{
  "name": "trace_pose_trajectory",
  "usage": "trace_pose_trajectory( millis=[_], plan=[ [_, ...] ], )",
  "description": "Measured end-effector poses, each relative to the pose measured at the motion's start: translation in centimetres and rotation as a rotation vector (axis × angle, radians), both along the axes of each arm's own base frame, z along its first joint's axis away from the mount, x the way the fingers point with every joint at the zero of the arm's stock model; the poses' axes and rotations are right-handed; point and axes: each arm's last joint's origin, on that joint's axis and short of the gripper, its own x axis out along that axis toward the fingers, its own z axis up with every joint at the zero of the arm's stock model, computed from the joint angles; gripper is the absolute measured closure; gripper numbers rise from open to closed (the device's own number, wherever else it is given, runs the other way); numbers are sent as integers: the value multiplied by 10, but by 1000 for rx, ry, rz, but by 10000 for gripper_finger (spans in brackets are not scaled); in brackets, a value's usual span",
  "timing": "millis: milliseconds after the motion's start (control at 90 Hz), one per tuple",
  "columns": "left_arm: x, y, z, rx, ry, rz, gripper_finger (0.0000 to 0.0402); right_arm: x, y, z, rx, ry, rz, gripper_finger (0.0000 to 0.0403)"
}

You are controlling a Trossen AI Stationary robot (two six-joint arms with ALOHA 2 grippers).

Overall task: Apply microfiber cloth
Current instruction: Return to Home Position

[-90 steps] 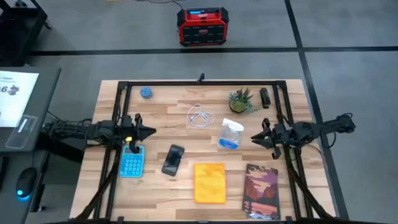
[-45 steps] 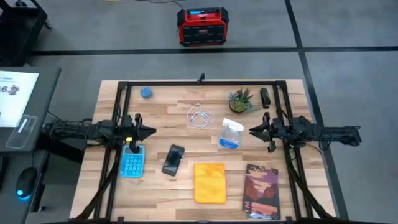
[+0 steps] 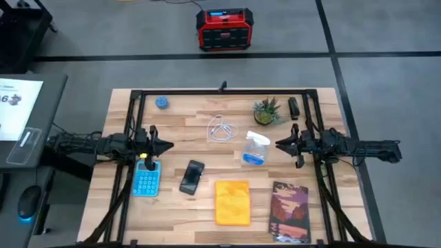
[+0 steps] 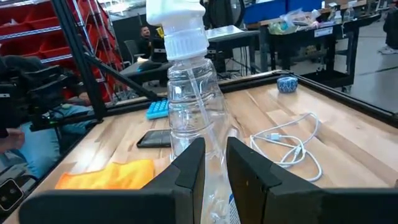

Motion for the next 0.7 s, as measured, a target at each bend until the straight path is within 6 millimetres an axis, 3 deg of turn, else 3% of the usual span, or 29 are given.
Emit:
trace_pose_trajectory(
  millis=[700],
  plan=[
    [0, 0, 0, -25, -3, 0, 401, 0, 0, 0, 0, 1, -2, 349]
  ],
)
